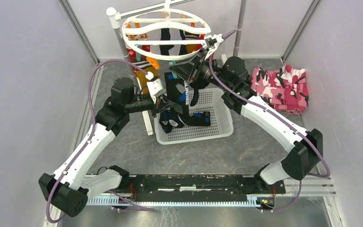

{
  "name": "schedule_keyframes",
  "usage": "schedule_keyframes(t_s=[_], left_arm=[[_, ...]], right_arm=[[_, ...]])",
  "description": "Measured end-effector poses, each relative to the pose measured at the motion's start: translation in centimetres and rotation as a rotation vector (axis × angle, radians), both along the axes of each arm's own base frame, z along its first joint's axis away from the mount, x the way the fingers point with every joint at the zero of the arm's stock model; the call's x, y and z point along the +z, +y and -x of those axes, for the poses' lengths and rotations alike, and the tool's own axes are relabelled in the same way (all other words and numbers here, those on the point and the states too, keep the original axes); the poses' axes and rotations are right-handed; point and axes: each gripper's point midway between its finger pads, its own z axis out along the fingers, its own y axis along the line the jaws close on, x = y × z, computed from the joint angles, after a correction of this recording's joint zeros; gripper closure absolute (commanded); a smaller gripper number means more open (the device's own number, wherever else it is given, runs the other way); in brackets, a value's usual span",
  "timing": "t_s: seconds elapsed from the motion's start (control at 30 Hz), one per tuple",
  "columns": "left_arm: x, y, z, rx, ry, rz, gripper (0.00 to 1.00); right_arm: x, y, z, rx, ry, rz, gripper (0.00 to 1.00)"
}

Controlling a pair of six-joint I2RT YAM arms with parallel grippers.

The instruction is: Remove the socks clipped to the hanger

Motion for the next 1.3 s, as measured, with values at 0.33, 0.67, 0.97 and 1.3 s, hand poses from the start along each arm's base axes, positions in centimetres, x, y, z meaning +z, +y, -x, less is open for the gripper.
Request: schedule_keyframes(t_s=[0.33, 0.67, 0.97, 1.3], left_arm=[[-3.2, 1.1, -1.4, 0.109, 0.043, -0.062, 0.98], [-4.7, 2.1, -2.9, 0.192, 0.040, -0.114, 0.95], [-4.8, 2.3, -3.4, 0.215, 0.019, -0.130, 0.15], [-4.9, 3.0, -4.5, 0.272, -0.007, -0.148, 0.00]], right_arm=[[0.3, -0.2, -0.6, -0.039, 0.008, -0.019, 0.66], [-3.8, -2.4, 1.0, -0.093, 0.046, 0.089, 0.03], [-7.9, -10.6, 1.4, -0.352, 0.013, 0.273, 0.02], [-12.2, -13.2, -9.1, -0.539, 0.007, 0.475, 0.34]])
